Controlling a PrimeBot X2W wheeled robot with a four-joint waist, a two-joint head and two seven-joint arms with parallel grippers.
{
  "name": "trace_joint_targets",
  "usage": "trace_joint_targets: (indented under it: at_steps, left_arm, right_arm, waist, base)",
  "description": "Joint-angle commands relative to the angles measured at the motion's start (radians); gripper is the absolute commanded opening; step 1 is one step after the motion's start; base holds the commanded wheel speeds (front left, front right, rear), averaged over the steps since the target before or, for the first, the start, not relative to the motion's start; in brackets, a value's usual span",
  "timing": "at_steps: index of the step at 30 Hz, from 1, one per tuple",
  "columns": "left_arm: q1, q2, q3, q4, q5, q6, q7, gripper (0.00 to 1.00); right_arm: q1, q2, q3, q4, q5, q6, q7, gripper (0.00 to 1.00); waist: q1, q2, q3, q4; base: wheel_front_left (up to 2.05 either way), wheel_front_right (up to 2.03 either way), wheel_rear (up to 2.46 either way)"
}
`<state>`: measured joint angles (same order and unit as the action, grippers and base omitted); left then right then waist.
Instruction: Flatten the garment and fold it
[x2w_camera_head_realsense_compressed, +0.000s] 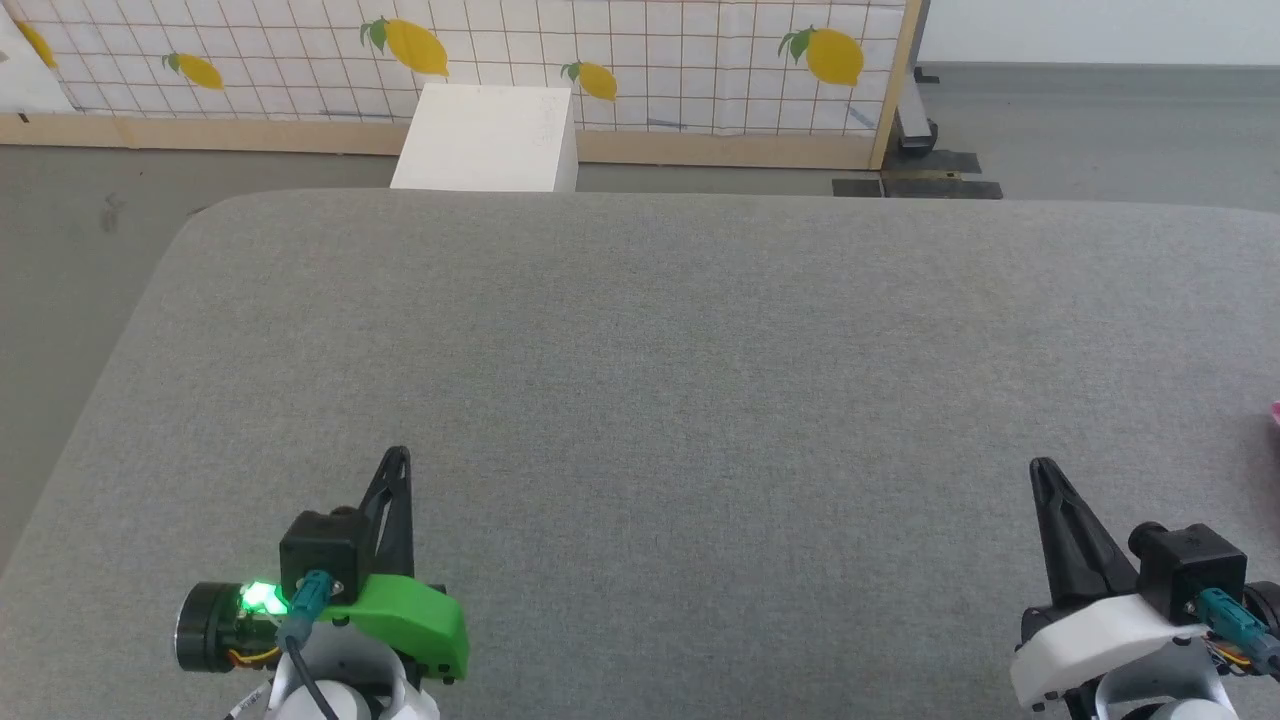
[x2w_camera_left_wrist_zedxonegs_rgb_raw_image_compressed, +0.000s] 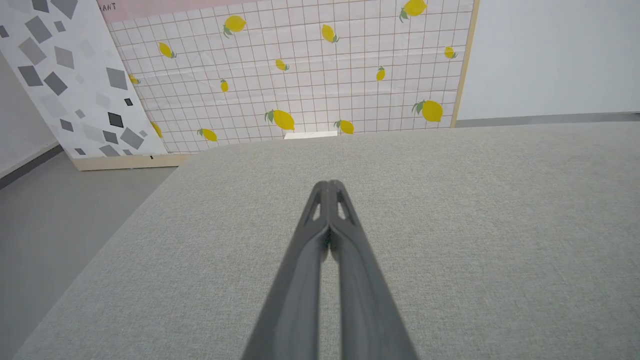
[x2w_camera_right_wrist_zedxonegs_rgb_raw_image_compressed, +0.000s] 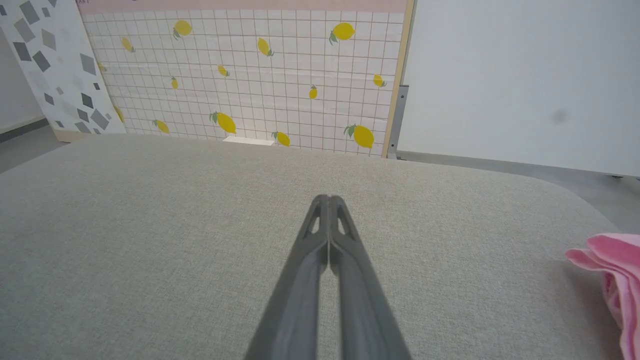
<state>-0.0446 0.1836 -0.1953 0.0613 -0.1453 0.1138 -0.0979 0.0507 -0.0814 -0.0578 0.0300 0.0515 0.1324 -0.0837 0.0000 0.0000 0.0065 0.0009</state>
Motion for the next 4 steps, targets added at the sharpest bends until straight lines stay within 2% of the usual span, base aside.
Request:
trace_joint_targets:
  at_steps: [1, 4]
  left_arm:
    - [0.018, -0.012, 0.013, -0.006, 0.018, -0.01, 0.006, 0.0]
    - [0.02, -0.019, 0.024, -0.009, 0.025, -0.017, 0.011, 0.0]
  right_arm:
    - [-0.019, 0.005, 0.005, -0.008, -0.012, -0.001, 0.005, 0.0]
    - [-0.021, 0.007, 0.008, -0.009, -0.015, -0.001, 0.01, 0.0]
  waist:
    - [0.0, 0.0, 0.0, 0.0]
    - [0.0, 0.0, -0.001, 0.0]
  base:
    - [0.0, 0.0, 0.0]
    - [0.0, 0.0, 0.0]
